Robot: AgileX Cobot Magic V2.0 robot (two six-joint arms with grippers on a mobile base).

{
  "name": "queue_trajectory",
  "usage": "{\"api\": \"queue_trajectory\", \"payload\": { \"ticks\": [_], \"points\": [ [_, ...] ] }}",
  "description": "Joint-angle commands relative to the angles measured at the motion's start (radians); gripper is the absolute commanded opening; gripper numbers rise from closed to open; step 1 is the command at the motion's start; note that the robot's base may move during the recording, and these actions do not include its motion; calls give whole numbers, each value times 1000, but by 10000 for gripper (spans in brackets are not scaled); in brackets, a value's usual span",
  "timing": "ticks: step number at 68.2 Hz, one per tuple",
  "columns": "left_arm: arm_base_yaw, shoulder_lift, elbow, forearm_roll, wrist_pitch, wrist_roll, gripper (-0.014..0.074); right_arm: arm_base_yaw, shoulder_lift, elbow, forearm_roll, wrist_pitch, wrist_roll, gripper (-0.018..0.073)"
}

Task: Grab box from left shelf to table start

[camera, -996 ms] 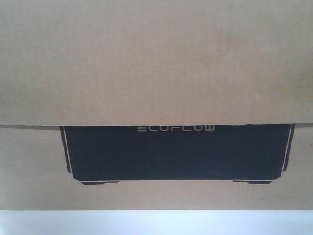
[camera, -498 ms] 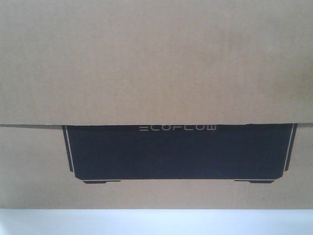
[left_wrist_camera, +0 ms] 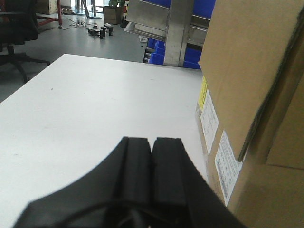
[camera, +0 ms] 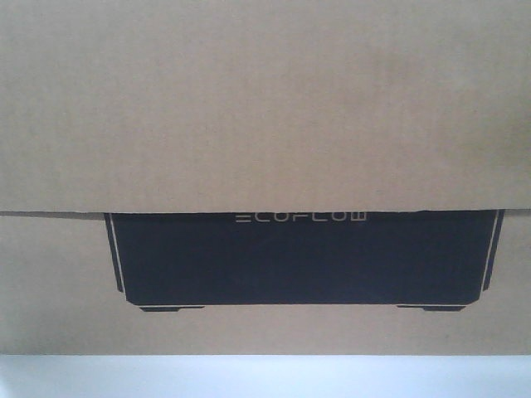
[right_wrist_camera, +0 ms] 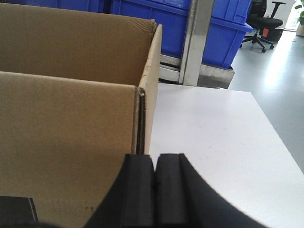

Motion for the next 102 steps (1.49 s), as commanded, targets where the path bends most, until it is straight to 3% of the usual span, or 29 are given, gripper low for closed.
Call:
{"api": "queue_trajectory", "payload": {
  "ticks": [1, 19, 31, 36, 50, 102],
  "points": [
    [1, -18, -4, -6, -83, 4, -99, -2, 13, -24, -3, -92, -8, 55],
    [1, -18, -4, -6, -83, 4, -99, -3, 13, -18, -7, -112, -8, 55],
    [1, -16, -4, -6, -83, 4, -99, 2, -12, 139, -58, -259, 77, 55],
    [1, -16, -4, -6, -83, 4, -99, 2, -29, 216, -98, -313, 83, 55],
    [1, -16, -4, -6, -83, 4, -99, 2, -28, 393, -94, -530, 83, 55],
    [1, -16, -4, -6, -83, 4, -99, 2, -28, 388, -90, -543, 83, 55]
  ]
}}
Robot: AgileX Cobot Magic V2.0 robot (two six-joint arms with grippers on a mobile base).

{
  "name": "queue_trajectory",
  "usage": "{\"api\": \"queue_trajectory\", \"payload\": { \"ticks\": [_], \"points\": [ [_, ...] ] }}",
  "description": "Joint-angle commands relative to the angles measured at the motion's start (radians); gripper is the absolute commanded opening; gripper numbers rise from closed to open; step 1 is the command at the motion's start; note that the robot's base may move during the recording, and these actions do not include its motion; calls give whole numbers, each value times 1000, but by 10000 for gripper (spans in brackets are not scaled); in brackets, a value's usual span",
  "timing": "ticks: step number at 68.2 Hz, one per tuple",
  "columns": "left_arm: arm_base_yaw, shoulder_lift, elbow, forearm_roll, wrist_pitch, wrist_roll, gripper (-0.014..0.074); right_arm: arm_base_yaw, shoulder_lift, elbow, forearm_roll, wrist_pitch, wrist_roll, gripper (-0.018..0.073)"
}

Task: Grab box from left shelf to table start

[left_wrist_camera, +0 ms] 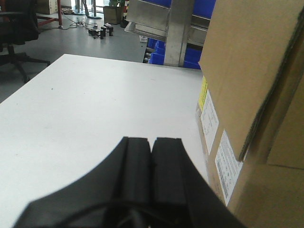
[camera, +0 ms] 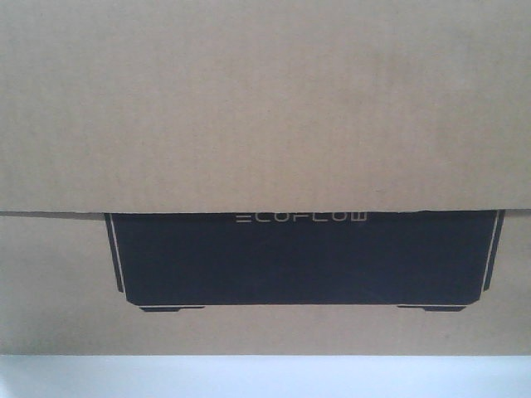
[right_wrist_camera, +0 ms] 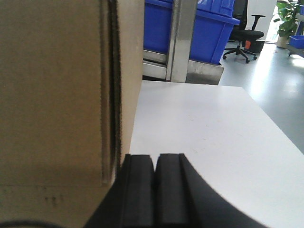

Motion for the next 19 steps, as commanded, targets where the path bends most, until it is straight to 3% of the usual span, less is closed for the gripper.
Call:
{"api": "queue_trajectory", "payload": {
  "ticks": [1, 19],
  "points": [
    [1, -16, -4, -6, -83, 4, -99, 2, -8, 4, -6, -99, 1, 55],
    [1, -16, -4, -6, -83, 4, -99, 2, -8, 4, -6, -99, 1, 55]
  ]
}}
